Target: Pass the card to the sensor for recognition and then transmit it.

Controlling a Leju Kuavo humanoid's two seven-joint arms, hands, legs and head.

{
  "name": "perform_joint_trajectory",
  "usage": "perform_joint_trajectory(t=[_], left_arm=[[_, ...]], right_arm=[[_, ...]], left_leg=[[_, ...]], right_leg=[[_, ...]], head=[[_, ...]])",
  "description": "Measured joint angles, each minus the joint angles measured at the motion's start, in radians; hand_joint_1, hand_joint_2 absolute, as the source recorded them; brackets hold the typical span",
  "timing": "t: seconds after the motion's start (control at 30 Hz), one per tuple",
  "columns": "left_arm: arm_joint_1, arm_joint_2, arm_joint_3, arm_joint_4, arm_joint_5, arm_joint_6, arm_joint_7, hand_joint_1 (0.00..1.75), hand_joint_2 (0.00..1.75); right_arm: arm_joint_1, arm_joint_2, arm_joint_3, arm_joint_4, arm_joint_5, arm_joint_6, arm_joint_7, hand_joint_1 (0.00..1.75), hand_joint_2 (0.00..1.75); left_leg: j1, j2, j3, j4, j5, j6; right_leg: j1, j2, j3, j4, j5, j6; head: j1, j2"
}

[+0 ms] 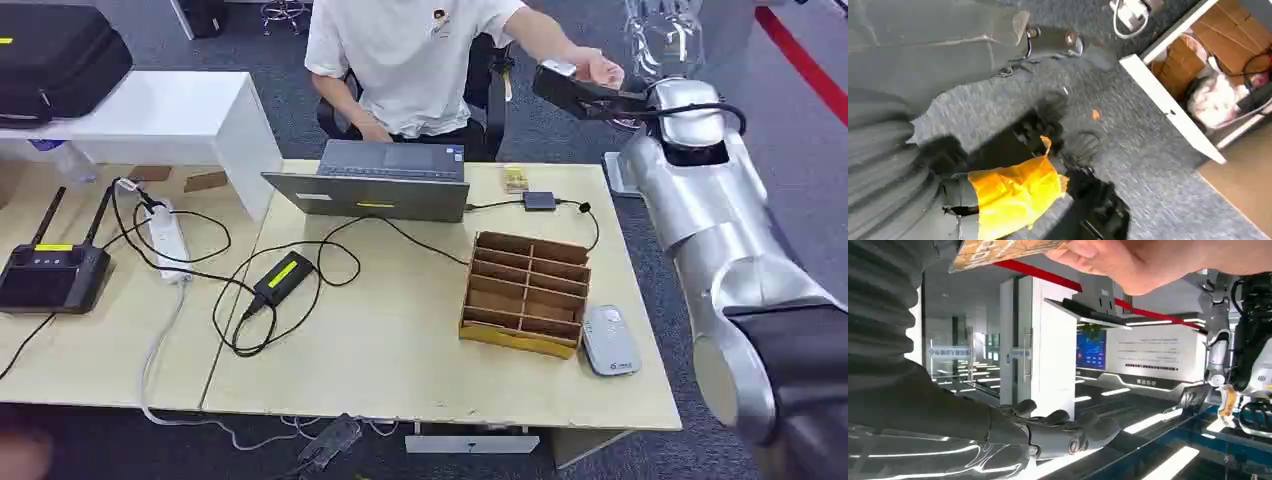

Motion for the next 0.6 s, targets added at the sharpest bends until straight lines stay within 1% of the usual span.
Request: perform_joint_trajectory(t=[0.07,0.1,0.13,0.17,0.27,0.3,0.6], left_arm=[[0.006,-0.013,0.014,0.000,0.007,0.009,0.000,0.00,1.75],[0.007,-0.017,0.019,0.000,0.009,0.010,0.000,0.00,1.75],[0.008,-0.019,0.024,0.000,0.010,0.012,0.000,0.00,1.75],[0.009,-0.022,0.029,0.000,0.010,0.012,0.000,0.00,0.00],[0.014,-0.030,0.041,0.000,0.030,0.014,0.002,0.00,0.00],[0.017,-0.037,0.048,0.000,0.043,0.018,0.002,0.00,1.75],[0.035,-0.075,0.103,0.000,0.089,0.039,0.011,0.00,1.75]], right_arm=[[0.002,0.000,0.006,0.000,-0.005,-0.002,0.000,0.00,1.75],[0.003,0.000,0.008,0.000,-0.006,-0.002,0.000,0.84,1.75],[0.004,0.000,0.010,0.000,-0.007,-0.002,0.000,1.75,1.75],[0.004,0.000,0.014,0.000,-0.008,-0.002,0.000,1.75,1.75],[0.007,-0.002,0.021,0.000,-0.017,-0.002,-0.001,1.75,1.75],[0.010,-0.005,0.022,0.000,-0.022,-0.002,-0.002,1.75,1.75],[0.026,-0.034,0.042,0.000,-0.052,-0.014,-0.006,1.75,1.75]], left_leg=[[0.000,0.000,-0.002,0.000,0.001,0.002],[0.000,0.000,-0.003,0.000,0.002,0.001],[0.000,0.000,-0.004,0.000,0.003,0.001],[0.000,0.000,-0.005,0.000,0.004,0.000],[0.000,0.001,-0.009,0.000,0.006,0.001],[0.000,0.001,-0.010,0.000,0.007,0.001],[0.000,0.001,-0.012,0.000,0.009,-0.001]], right_leg=[[0.000,0.000,-0.001,0.000,0.001,0.001],[0.000,0.000,-0.002,0.000,0.002,0.001],[0.000,0.000,-0.004,0.000,0.003,0.002],[0.000,0.000,-0.005,0.000,0.003,0.001],[0.000,0.001,-0.010,0.000,0.006,0.001],[0.000,0.001,-0.010,0.000,0.007,0.001],[0.001,0.002,-0.014,0.000,0.010,-0.001]], head=[[0.000,0.000],[-0.001,0.000],[0.000,0.000],[0.000,0.000],[-0.001,0.000],[-0.001,0.000],[0.000,0.000]])
